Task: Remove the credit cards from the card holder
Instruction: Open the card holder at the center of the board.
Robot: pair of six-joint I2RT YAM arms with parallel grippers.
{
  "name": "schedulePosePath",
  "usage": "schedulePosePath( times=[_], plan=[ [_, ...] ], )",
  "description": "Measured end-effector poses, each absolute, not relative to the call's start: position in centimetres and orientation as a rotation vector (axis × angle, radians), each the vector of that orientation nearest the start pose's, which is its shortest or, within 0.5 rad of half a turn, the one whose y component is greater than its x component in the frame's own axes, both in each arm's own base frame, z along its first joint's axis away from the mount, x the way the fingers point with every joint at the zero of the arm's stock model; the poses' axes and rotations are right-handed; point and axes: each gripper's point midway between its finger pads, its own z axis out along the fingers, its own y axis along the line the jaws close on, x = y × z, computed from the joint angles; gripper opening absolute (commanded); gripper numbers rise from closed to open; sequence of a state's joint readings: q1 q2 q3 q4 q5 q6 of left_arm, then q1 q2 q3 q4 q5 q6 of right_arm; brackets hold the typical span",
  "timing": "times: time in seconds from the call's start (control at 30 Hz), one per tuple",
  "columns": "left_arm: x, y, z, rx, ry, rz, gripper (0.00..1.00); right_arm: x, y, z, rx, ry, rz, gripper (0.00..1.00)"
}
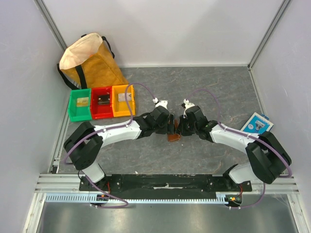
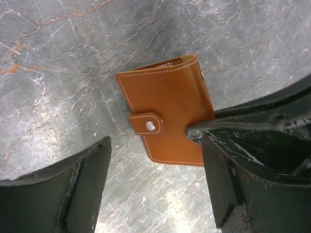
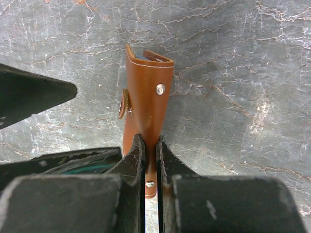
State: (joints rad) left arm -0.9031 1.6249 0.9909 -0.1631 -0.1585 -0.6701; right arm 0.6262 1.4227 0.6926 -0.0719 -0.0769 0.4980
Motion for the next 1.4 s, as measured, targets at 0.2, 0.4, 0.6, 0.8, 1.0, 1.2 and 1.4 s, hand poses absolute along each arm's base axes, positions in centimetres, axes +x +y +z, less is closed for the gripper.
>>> schedulePosePath(
  times=[0.2,0.4,0.6,0.8,1.0,1.2,1.4],
  plan=[
    [26.6,-32.8,5.4,0.209,2.464,-0.498,0.73,26.4,23.0,5.1,-0.193,2.463,0.597,0.07],
    [26.9,-32.3,4.1,0.204,2.474,-0.438,0.62,26.4,22.9,5.1,-0.191,2.464,0.59,0.07],
    [27.2,-32.2,4.0,0.196,2.461,-0.416,0.49,26.4,22.9,5.1,-0.191,2.464,0.591,0.07],
    [27.6,-31.7,4.0,0.18,2.449,-0.384,0.36,26.4,22.9,5.1,-0.192,2.464,0.591,0.07],
    [27.8,-31.0,3.7,0.164,2.448,-0.353,0.28,26.4,22.9,5.1,-0.192,2.466,0.59,0.07],
    [27.6,-30.1,2.6,0.143,2.472,-0.352,0.08,26.3,23.0,5.2,-0.193,2.466,0.595,0.07],
    [27.5,-30.1,2.1,0.101,2.47,-0.416,0.02,26.3,23.1,5.1,-0.193,2.466,0.599,0.4]
  ],
)
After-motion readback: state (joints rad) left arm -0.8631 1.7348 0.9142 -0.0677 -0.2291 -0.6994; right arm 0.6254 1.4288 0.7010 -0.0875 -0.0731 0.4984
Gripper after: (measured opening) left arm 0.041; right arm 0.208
